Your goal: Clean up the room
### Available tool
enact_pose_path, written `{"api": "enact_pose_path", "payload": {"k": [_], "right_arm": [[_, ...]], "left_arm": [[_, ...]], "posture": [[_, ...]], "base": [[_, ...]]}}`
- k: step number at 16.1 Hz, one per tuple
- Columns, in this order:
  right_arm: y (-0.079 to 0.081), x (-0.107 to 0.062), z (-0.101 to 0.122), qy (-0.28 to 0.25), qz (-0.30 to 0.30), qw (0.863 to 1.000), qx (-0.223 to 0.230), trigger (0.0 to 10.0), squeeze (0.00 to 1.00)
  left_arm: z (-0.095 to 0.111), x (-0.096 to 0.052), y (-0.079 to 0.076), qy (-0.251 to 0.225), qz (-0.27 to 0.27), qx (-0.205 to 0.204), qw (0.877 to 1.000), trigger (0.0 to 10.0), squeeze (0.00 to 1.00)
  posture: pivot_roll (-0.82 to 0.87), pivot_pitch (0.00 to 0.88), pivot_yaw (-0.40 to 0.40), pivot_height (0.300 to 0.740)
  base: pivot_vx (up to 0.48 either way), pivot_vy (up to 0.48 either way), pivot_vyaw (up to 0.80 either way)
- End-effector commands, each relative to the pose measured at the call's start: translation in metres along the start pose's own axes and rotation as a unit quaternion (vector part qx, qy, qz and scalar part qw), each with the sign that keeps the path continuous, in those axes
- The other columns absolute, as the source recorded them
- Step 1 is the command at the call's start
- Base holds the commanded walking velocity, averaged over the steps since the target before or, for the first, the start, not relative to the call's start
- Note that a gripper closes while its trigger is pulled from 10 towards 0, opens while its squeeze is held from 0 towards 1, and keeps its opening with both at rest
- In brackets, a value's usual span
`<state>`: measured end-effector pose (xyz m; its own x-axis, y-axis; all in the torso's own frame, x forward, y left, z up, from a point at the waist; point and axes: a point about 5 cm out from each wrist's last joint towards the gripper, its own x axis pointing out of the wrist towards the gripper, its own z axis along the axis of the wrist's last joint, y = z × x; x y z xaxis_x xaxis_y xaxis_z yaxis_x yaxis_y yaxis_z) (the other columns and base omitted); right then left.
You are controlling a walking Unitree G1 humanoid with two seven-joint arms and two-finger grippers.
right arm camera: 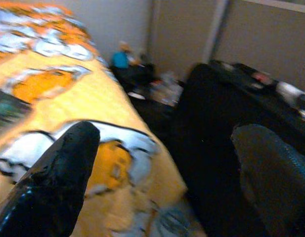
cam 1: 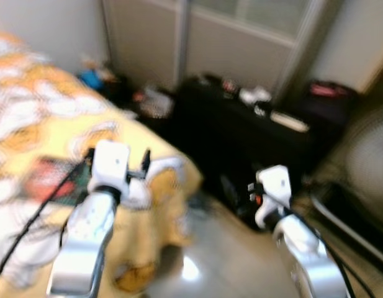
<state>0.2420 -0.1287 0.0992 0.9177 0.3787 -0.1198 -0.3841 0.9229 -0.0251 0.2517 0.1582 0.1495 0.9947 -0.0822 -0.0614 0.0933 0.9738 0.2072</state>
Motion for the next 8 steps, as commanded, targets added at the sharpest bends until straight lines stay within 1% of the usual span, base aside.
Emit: {"api": "enact_pose_path", "payload": {"k": [1,2,5,8], "right_arm": [[-0.0051,-0.0016,0.002,-0.003,-0.006,1.0,-0.007,10.0,0.0],[-0.0071,-0.0012,0.0017,-0.002,-0.012,1.0,-0.004,10.0,0.0],[-0.009,-0.0013,0.0024,-0.005,-0.01,1.0,-0.004,10.0,0.0],[-0.0057,-0.0012,0.0017,-0.003,-0.002,1.0,-0.009,10.0,0.0]], "left_arm": [[0.0001,-0.0001,-0.0031,0.002,-0.006,-0.003,1.0,10.0,0.0],[0.0,0.0002,-0.0029,0.003,-0.007,-0.003,1.0,10.0,0.0],[-0.0002,0.0007,-0.0025,0.004,-0.008,-0.002,1.0,10.0,0.0],[0.0004,0.0004,-0.0022,0.004,-0.01,-0.001,1.0,10.0,0.0]], "posture": [[-0.04,0.0,-0.038,0.74],[-0.04,0.0,-0.039,0.74],[-0.04,0.0,-0.034,0.74],[-0.03,0.0,-0.034,0.74]], "base": [[0.0,0.247,0.8],[0.0,0.244,0.8],[0.0,0.0,0.8],[0.0,0.0,0.8]]}}
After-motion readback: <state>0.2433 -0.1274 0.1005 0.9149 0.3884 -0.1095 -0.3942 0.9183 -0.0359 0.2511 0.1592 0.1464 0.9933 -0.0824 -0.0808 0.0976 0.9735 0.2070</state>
